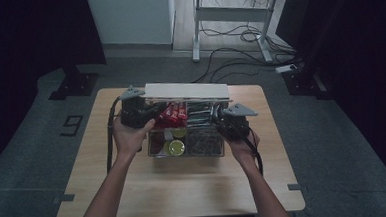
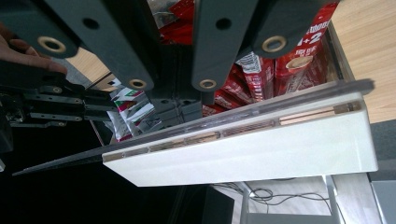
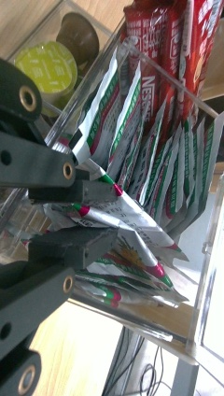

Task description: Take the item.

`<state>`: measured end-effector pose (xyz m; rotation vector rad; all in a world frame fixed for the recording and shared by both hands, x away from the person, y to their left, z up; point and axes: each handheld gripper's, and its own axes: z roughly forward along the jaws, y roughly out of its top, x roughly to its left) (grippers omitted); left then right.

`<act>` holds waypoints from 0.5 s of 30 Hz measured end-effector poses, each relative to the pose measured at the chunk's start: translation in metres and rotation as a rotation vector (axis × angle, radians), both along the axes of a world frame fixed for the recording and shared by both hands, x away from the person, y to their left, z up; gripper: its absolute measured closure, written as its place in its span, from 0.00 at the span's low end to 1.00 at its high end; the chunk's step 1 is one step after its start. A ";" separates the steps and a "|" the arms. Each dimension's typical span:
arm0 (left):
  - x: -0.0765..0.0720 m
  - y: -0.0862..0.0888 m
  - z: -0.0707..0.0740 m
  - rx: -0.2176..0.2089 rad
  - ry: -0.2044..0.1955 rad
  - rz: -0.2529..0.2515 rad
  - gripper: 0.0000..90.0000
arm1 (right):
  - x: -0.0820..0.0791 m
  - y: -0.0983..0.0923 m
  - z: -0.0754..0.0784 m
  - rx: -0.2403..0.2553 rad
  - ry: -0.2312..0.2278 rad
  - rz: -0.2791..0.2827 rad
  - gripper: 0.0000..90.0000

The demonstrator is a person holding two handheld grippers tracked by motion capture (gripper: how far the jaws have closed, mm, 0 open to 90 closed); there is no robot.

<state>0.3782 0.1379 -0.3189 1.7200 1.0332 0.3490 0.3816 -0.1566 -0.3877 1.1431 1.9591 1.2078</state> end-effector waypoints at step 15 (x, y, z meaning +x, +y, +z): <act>0.002 0.000 0.001 -0.008 -0.001 0.005 0.99 | -0.015 -0.013 0.008 0.113 -0.021 0.044 0.98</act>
